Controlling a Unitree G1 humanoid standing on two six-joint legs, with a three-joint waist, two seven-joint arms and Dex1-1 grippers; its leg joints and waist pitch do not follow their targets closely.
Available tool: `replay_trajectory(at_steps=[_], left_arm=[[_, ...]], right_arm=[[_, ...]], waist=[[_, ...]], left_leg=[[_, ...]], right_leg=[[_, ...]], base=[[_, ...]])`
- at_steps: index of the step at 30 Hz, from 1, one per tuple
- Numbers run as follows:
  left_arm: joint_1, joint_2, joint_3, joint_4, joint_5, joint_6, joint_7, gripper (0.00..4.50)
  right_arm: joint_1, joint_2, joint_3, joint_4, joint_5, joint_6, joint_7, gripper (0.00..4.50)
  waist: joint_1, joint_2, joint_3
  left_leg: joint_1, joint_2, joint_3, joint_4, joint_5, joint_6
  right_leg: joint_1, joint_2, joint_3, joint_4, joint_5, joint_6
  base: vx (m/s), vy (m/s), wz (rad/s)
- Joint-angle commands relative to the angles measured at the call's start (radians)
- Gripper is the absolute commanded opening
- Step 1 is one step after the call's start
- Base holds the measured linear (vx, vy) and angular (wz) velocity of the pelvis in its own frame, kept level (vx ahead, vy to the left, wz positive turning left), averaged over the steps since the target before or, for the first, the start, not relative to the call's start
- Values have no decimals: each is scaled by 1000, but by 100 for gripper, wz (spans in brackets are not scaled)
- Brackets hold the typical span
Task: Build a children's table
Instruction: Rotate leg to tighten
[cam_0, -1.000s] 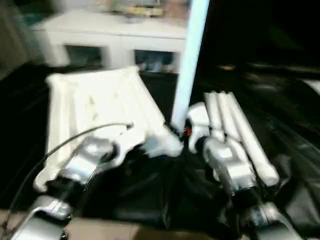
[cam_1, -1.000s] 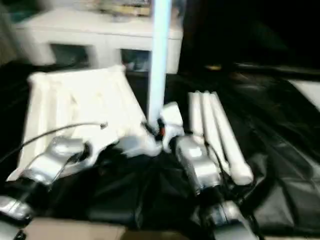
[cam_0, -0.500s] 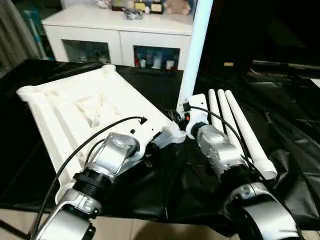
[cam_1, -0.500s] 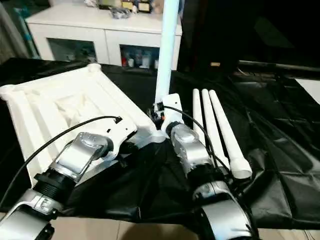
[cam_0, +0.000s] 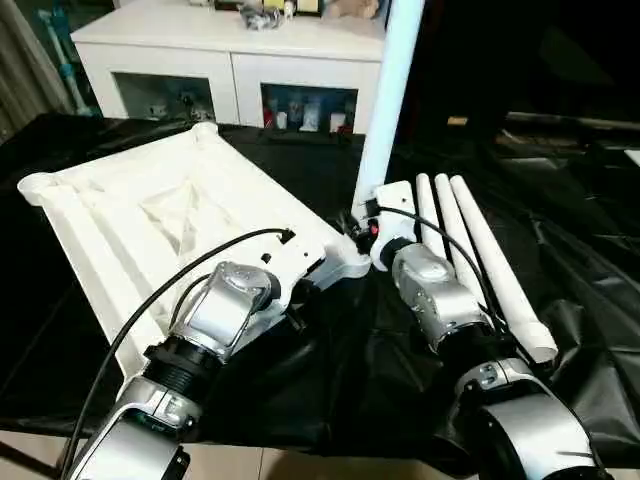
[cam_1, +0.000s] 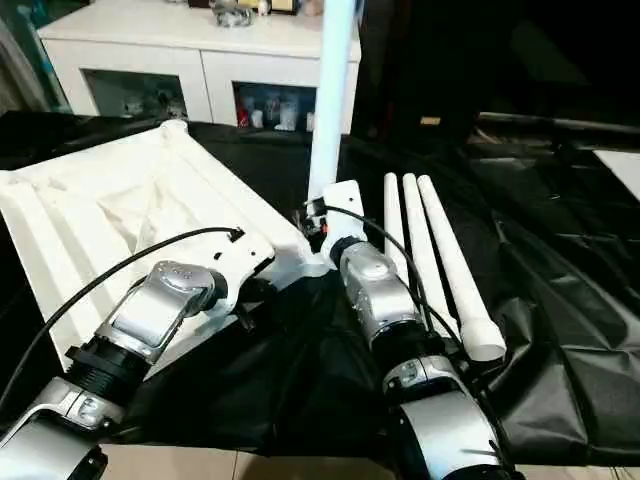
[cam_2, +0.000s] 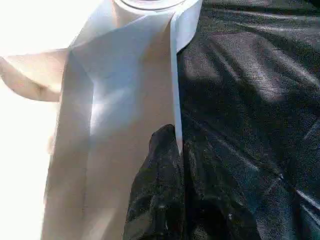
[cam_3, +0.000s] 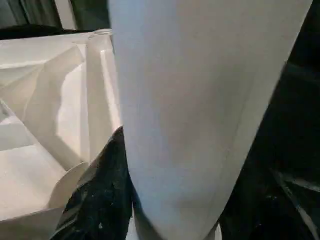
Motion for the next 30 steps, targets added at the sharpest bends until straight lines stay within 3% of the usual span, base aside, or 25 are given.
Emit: replay_trajectory(at_steps=[1,3,5,6,8,11,13,15,16,18,22,23,24,25,27,28,30], left_arm=[[-4,5,-21,8,7,-38,7,0],[-3,10,-21,1,3,-49,-3,0],[-1,14,-21,-3,2,-56,-8,0],[0,18,-21,-7,1,-61,-12,0],[5,29,-21,-15,-2,-82,-24,0],[10,42,-20,-25,-7,-88,-35,0],[13,51,-19,-32,-9,-92,-41,0],[19,67,-20,-42,-13,-110,-60,0],[21,72,-19,-46,-14,-112,-65,0],[32,98,-20,-61,-30,-141,-101,0],[46,129,-18,-76,-48,-204,-148,0],[64,142,-8,-84,-75,-292,-190,0],[67,144,-7,-85,-80,-304,-197,0],[77,151,1,-90,-97,-330,-217,0],[95,166,14,-97,-120,-371,-249,0],[103,171,22,-102,-131,-382,-263,0],[127,193,40,-113,-172,-428,-322,0]], right_arm=[[55,36,25,97,9,61,43,259],[49,33,23,89,10,59,51,265],[47,32,23,85,9,56,55,291],[45,30,21,76,11,55,62,302],[45,24,16,52,19,59,87,310],[48,16,15,22,17,57,118,345],[54,8,22,0,12,57,138,350],[62,-5,32,-28,8,64,156,372],[66,-12,39,-42,5,68,168,390],[88,-41,61,-104,-7,85,204,390],[117,-84,83,-185,-14,111,258,390],[141,-123,99,-236,-22,118,303,390],[144,-128,100,-243,-23,117,310,390],[159,-149,108,-270,-26,121,342,390],[185,-187,123,-314,-25,128,404,390],[197,-205,131,-334,-22,129,436,390],[245,-258,156,-402,1,108,544,390]], waist=[[-6,11,-12],[-3,11,-14],[-4,7,-20],[-4,9,-15],[-4,12,-16],[-4,12,-25],[-5,12,-31],[-7,12,-31],[-7,14,-31],[-7,12,-30],[-5,10,-30],[-4,0,-34],[-2,2,-33],[1,12,-37],[3,13,-40],[5,7,-41],[7,13,-44]], left_leg=[[-5,51,-10,-76,-247,39],[-5,54,-9,-75,-240,35],[-6,52,-6,-68,-189,43],[-11,49,-3,-68,-163,54],[-11,50,-2,-66,-153,60],[-11,48,0,-54,-77,72],[-14,45,2,-43,-6,98],[-16,43,3,-40,0,109],[-15,44,3,-40,-4,111],[-15,45,3,-40,-34,111],[-15,44,4,-38,-22,108],[-14,43,5,-36,-12,113],[-16,42,5,-34,-6,115],[-12,44,6,-31,7,117],[-11,46,7,-26,26,123],[-16,44,7,-21,56,133],[-21,41,7,-12,78,152]], right_leg=[[7,-68,46,-95,-146,-170],[9,-73,48,-96,-146,-175],[13,-68,47,-85,-73,-183],[13,-66,45,-84,-37,-189],[15,-68,45,-83,-18,-192],[21,-64,44,-67,126,-203],[21,-57,40,-52,297,-216],[22,-56,37,-48,348,-226],[21,-56,36,-49,346,-229],[24,-57,37,-51,316,-228],[28,-56,38,-50,312,-223],[30,-56,39,-49,326,-222],[32,-55,39,-46,334,-219],[27,-56,39,-43,357,-222],[27,-53,37,-37,403,-236],[32,-50,36,-30,451,-233],[31,-49,33,-22,505,-230]], base=[[0,0,0],[0,0,0],[0,0,0],[0,0,0],[0,0,0],[0,0,0],[0,0,0],[0,0,0],[0,0,0],[0,0,0],[0,0,0],[0,0,0],[0,0,0],[0,0,0],[0,0,0],[0,0,0],[0,0,0]])
